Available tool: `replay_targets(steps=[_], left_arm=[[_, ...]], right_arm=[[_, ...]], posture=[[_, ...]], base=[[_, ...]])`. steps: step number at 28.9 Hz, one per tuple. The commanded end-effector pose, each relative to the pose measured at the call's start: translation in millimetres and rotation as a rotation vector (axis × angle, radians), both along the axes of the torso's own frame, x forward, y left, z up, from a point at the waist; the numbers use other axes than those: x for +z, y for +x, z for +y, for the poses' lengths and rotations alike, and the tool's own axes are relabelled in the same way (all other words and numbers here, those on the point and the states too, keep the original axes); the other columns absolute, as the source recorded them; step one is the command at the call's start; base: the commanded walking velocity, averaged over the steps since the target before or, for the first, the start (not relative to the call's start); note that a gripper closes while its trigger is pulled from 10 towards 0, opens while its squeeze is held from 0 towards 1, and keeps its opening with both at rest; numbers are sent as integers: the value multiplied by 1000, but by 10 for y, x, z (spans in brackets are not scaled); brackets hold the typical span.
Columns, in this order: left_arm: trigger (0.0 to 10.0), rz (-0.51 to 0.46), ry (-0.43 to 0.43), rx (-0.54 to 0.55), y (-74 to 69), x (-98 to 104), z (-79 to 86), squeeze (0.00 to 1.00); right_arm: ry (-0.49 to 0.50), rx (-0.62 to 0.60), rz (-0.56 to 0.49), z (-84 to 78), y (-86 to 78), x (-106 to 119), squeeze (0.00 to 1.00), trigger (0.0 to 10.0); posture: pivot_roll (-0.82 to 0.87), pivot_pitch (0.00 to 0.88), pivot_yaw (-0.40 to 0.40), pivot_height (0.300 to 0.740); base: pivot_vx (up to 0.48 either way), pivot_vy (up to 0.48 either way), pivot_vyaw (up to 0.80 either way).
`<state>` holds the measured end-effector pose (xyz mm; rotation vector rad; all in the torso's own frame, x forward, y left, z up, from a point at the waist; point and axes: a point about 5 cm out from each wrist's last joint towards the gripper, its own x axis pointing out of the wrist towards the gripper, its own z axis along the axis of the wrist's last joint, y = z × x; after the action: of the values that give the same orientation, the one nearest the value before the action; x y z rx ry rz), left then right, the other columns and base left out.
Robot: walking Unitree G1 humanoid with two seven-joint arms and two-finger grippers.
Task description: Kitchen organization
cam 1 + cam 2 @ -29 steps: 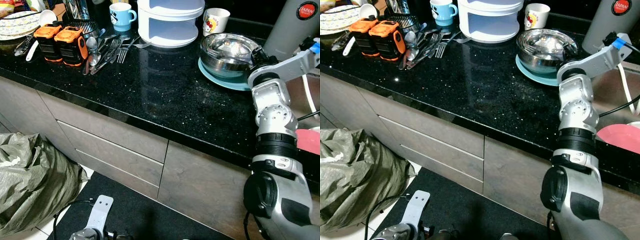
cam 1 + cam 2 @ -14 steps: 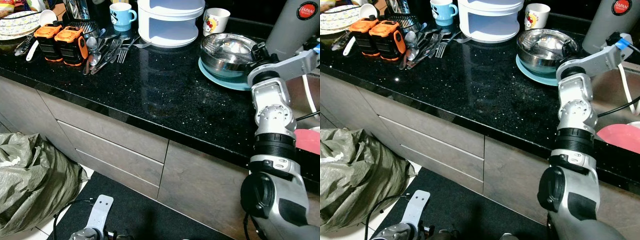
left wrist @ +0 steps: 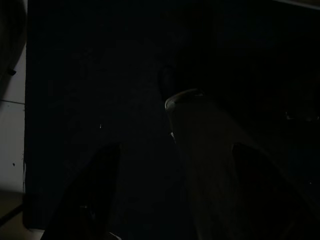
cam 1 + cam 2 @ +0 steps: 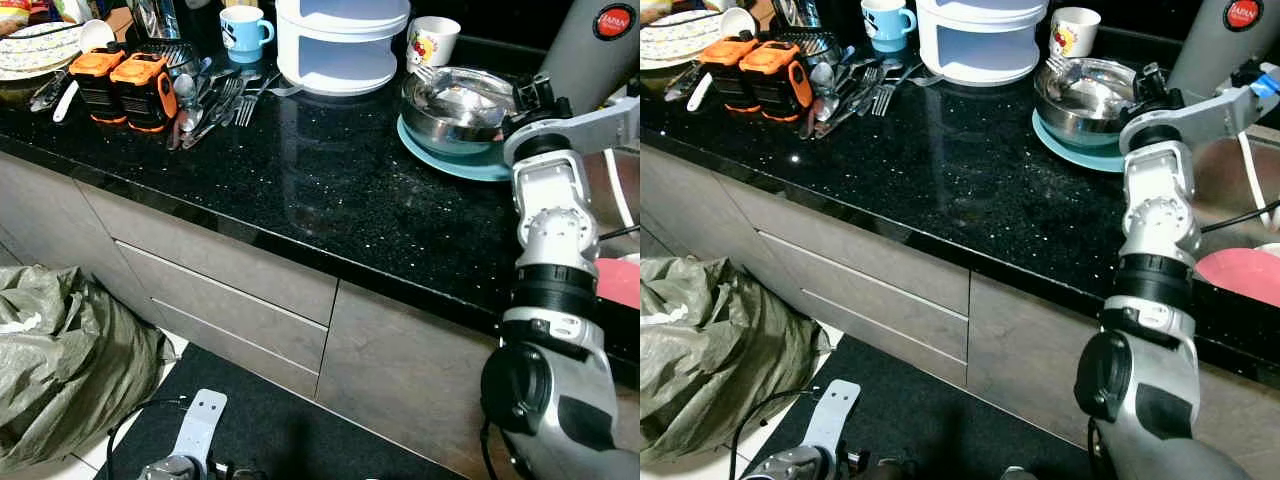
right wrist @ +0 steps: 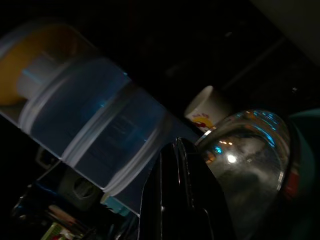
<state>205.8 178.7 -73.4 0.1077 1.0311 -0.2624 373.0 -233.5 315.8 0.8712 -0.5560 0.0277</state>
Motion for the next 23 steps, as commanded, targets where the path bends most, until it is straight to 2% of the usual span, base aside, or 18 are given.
replay_targets(steps=[1,8,23], left_arm=[[10000,26,-7,12,-65,-36,-3,0],[10000,26,-7,12,-64,-36,-2,0],[10000,32,-14,4,-61,-33,-5,0]], right_arm=[[-2,14,-23,-3,-29,8,0,0],[-11,24,-47,-9,-53,37,0,0],[-62,33,-33,-1,-66,25,0,0]], posture=[[23,121,6,740],[21,120,7,740],[20,116,9,740]], base=[[0,0,0],[0,0,0],[0,0,-800]])
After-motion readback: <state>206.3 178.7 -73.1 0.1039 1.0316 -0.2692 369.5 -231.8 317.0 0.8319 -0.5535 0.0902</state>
